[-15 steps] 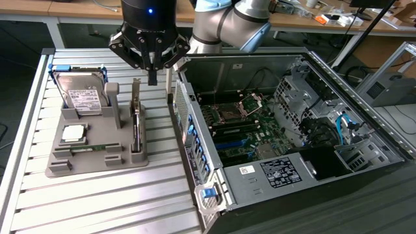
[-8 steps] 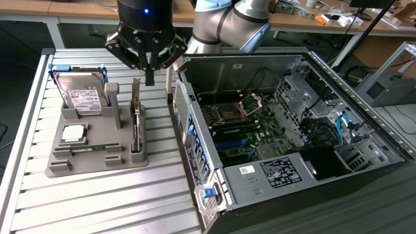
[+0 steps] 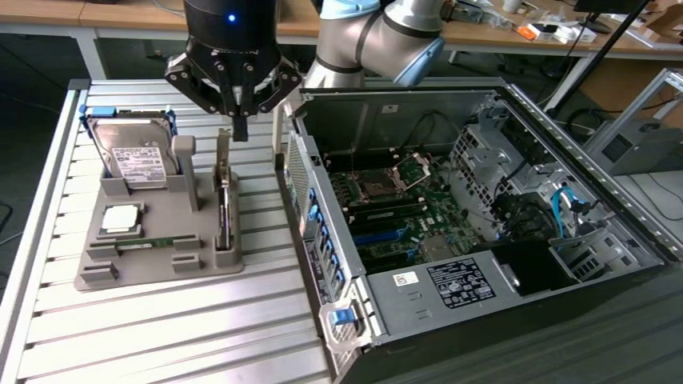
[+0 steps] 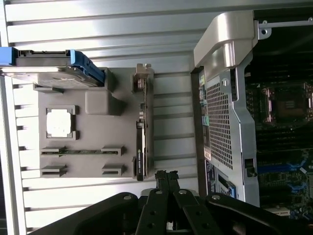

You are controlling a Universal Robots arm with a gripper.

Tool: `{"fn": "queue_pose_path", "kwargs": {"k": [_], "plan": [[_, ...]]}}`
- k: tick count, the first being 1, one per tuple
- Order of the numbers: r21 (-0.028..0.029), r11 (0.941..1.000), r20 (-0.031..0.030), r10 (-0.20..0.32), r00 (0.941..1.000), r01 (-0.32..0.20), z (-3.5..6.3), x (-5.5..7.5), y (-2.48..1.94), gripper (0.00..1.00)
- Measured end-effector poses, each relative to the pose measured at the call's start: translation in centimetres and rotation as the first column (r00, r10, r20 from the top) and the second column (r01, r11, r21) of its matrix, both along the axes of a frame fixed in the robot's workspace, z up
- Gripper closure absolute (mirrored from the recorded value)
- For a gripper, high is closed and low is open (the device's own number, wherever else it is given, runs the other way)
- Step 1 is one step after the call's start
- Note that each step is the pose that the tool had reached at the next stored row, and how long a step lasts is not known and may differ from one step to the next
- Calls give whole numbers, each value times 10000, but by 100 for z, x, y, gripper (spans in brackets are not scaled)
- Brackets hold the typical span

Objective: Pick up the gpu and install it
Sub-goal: 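Reach for the gpu, then pick up the gpu and move the gpu toward the slot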

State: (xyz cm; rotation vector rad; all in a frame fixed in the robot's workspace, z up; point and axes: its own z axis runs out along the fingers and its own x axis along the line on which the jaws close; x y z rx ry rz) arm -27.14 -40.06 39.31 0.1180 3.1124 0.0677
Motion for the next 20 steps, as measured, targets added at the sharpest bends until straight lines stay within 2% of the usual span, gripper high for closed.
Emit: {"fn": "queue_pose_path", "kwargs": {"k": [4, 17, 18, 19, 20], "plan": [[0, 10000, 0, 1, 10000, -1, 0, -35, 0, 89], [0, 10000, -1, 0, 10000, 0, 0, -37, 0, 89], [0, 10000, -1, 0, 10000, 0, 0, -36, 0, 89], [0, 10000, -1, 1, 10000, -1, 0, -36, 0, 83], [0, 10000, 0, 0, 10000, 0, 0, -36, 0, 83]]}}
